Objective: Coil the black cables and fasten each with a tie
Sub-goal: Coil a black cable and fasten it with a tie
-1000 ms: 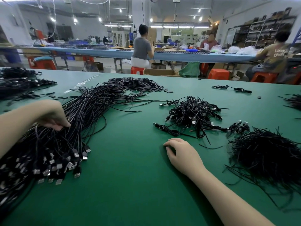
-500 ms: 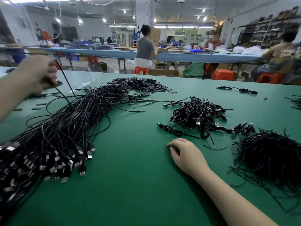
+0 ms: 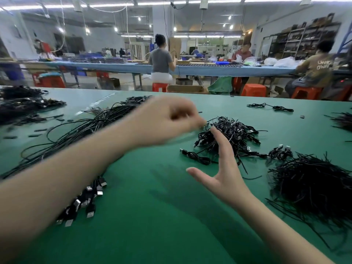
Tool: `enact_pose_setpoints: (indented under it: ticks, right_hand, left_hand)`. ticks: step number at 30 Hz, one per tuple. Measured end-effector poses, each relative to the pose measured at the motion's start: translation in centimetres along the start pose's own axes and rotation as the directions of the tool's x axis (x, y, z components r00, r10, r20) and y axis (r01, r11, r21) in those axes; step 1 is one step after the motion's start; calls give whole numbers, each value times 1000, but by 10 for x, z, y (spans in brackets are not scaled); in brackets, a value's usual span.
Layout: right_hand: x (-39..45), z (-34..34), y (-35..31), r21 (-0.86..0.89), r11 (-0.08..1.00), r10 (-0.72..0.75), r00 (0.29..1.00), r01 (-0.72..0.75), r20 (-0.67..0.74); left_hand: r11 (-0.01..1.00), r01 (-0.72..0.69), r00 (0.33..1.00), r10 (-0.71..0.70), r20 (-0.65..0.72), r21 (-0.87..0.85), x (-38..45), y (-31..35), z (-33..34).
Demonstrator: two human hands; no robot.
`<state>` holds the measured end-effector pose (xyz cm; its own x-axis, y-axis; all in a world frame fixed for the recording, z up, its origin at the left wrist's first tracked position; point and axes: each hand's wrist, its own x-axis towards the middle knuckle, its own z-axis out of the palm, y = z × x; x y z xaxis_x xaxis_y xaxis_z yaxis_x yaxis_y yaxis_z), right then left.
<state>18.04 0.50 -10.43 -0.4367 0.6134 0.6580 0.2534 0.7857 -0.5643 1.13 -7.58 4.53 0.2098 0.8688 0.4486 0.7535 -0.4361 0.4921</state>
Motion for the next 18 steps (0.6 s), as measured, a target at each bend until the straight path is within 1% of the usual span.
enact_pose_setpoints:
  ticks: [1,2,3,4,5,6,7,9,10,11,13,15,17,18]
  right_hand:
    - [6,-9,-10,58,998,-25,998,22,50]
    - [13,-18,-18,134,991,-12,993,-4,121]
    - [20,-26,-26,212,974,34,977,-79,209]
    - [25,-35,-31,243,955,96,951,-171,293]
    - [29,-42,-33,219,946,156,927,-240,340]
    - [31,-49,-33,151,952,203,920,-265,335]
    - [32,-56,-30,86,959,233,927,-269,295]
    - [33,-70,-25,22,960,267,935,-280,234]
    - [34,-76,-23,14,952,294,928,-305,227]
    - [34,-82,-22,8,941,328,916,-338,230]
    - [35,-92,-21,17,907,403,880,-420,251]
    - [34,-100,-21,-11,877,453,817,-481,355]
    - [32,-97,-25,-36,856,467,741,-516,482]
    - [32,-91,-27,-28,850,465,725,-526,508]
  left_hand:
    - [999,-10,997,6,78,39,0,0,16]
    - [996,-3,989,-11,148,95,2,-1,36]
    - [991,24,981,-49,186,133,4,-4,53]
    - [988,57,973,-87,216,142,8,-10,65]
    - [989,106,960,-128,249,100,9,-16,70]
    - [988,152,951,-153,270,24,11,-24,70]
    - [980,188,945,-163,284,-64,11,-29,69]
    - [971,159,949,-100,299,-179,10,-38,72]
    - [975,131,951,-74,299,-178,9,-43,72]
    - [986,108,958,-69,279,-129,9,-48,71]
    - [995,86,982,-91,163,41,11,-60,67]
    - [978,119,992,-126,30,172,12,-70,60]
    - [973,124,992,-120,-33,193,13,-74,59]
    - [978,110,994,-103,-44,177,14,-75,60]
